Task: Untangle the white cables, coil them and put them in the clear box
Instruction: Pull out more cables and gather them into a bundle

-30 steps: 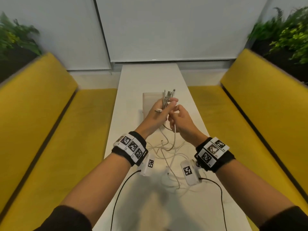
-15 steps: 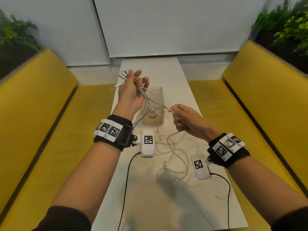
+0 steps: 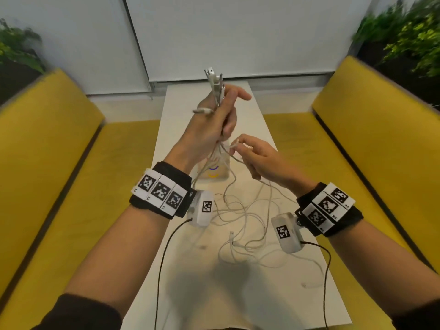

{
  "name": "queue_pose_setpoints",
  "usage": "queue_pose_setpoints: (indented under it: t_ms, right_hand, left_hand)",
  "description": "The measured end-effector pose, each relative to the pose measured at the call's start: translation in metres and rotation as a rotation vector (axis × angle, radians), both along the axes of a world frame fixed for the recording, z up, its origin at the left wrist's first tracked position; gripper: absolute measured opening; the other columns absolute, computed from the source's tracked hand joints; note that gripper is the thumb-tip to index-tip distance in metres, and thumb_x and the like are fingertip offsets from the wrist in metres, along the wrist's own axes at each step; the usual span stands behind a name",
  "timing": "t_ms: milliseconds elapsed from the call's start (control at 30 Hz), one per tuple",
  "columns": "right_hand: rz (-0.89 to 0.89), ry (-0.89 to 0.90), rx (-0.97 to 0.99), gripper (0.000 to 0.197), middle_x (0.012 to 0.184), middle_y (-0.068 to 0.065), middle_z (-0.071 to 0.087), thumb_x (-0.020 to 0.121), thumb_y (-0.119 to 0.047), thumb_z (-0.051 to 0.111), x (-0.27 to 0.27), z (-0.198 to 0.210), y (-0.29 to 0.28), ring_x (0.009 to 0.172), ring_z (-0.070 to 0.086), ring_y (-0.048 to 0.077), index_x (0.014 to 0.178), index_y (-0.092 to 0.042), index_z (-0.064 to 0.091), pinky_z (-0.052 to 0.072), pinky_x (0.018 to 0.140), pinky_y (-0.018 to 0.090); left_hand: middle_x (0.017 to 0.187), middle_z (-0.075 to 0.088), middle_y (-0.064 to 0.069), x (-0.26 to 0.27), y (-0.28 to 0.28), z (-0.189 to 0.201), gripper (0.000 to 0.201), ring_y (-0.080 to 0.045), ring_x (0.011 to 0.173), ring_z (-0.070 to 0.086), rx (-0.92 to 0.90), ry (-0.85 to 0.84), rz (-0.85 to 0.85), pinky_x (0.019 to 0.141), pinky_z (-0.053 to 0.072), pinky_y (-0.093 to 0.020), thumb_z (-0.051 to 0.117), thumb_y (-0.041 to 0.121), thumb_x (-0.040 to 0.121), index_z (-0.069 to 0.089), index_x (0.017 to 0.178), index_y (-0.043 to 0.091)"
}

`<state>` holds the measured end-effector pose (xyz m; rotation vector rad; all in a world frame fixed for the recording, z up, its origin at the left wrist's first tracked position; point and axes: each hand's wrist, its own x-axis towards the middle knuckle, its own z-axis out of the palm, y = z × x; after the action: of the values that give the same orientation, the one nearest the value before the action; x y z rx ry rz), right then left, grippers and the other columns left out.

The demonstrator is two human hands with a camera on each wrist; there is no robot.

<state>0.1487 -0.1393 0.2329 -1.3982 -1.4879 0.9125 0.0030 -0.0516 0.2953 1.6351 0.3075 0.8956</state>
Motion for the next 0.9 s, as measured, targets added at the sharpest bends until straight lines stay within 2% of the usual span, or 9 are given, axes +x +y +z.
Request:
queue_pose_setpoints:
  t_ms: [133,200,300,367,433,500,633,767,900]
  right_hand:
    - [-0.061,-0.108,-0.107,0.057,0.058,0.0,0.035,0.083,-0.064,0.06,0.033,-0.013,-0.01,0.053,0.027,0.019,0.084,-0.007,0.054,0.023,0.049,0.033]
    - [-0.146,-0.13,-0.123,0.062,0.061,0.001,0.031,0.08,-0.069,0.06,0.051,-0.022,-0.019,0.054,0.027,0.018,0.071,-0.009,0.046,0.026,0.051,0.03]
    - [-0.189,-0.138,-0.05,0.042,0.062,-0.005,0.031,0.098,-0.044,0.049,0.057,-0.019,-0.018,0.05,0.03,0.005,0.072,-0.012,0.044,0.029,0.049,0.026]
    - [-0.168,-0.114,0.01,0.032,0.062,-0.007,0.036,0.106,-0.025,0.038,0.047,-0.01,-0.009,0.05,0.034,0.002,0.079,-0.014,0.052,0.033,0.049,0.023]
    - [-0.107,-0.02,0.019,0.026,0.062,-0.012,0.038,0.104,-0.015,0.035,0.037,0.002,0.001,0.051,0.034,0.001,0.088,-0.011,0.054,0.033,0.049,0.018]
    - [-0.062,-0.024,0.032,0.021,0.062,-0.015,0.04,0.1,-0.017,0.038,0.034,0.011,0.003,0.053,0.034,0.002,0.088,-0.006,0.052,0.033,0.05,0.019]
    - [-0.051,-0.167,0.067,0.022,0.063,-0.011,0.048,0.098,-0.023,0.057,0.047,0.011,-0.009,0.055,0.042,0.008,0.104,-0.002,0.062,0.04,0.051,0.022]
    - [-0.17,-0.218,-0.034,0.039,0.057,-0.003,0.043,0.089,-0.051,0.062,0.063,-0.019,-0.017,0.052,0.038,0.014,0.075,-0.015,0.059,0.033,0.051,0.029]
    - [-0.353,-0.381,-0.222,0.061,0.055,-0.001,0.035,0.083,-0.072,0.052,0.093,-0.062,-0.034,0.048,0.031,0.013,0.059,-0.017,0.044,0.024,0.052,0.029]
  left_hand:
    - [0.055,0.032,0.006,-0.02,0.02,0.028,0.025,-0.01,0.046,0.026,0.075,-0.078,0.399,0.044,0.02,-0.026,0.042,0.032,0.107,0.06,0.095,0.02]
    - [0.058,0.033,0.005,-0.035,0.034,0.04,0.026,-0.009,0.049,0.028,0.097,-0.108,0.503,0.046,0.023,-0.026,0.042,0.031,0.108,0.062,0.099,0.017]
    - [0.063,0.044,0.013,-0.026,0.033,0.031,0.029,-0.003,0.053,0.037,0.301,0.088,0.38,0.05,0.031,-0.019,0.047,0.027,0.106,0.066,0.113,0.006]
    - [0.081,0.063,0.014,-0.004,0.023,0.008,0.033,-0.007,0.068,0.057,0.435,0.369,0.192,0.063,0.049,-0.022,0.056,0.033,0.102,0.065,0.122,0.009]
    - [0.102,0.073,0.001,0.01,0.014,-0.02,0.043,-0.018,0.09,0.069,0.513,0.59,0.046,0.083,0.055,-0.042,0.058,0.054,0.093,0.067,0.112,0.015]
    - [0.089,0.073,-0.005,0.012,0.014,-0.036,0.049,-0.022,0.081,0.068,0.522,0.659,0.028,0.077,0.054,-0.046,0.053,0.061,0.091,0.07,0.093,0.015]
    - [0.062,0.046,-0.002,0.0,0.023,-0.035,0.049,-0.013,0.058,0.042,0.441,0.552,0.09,0.058,0.032,-0.03,0.063,0.042,0.096,0.05,0.066,0.005]
    - [0.066,0.045,0.011,-0.017,0.036,-0.014,0.032,0.0,0.056,0.041,0.146,0.179,0.376,0.056,0.035,-0.017,0.06,0.032,0.099,0.049,0.07,0.026]
    - [0.067,0.048,0.007,-0.04,0.066,-0.001,0.03,-0.008,0.062,0.043,-0.072,-0.125,0.715,0.061,0.038,-0.023,0.063,0.036,0.097,0.049,0.073,0.025]
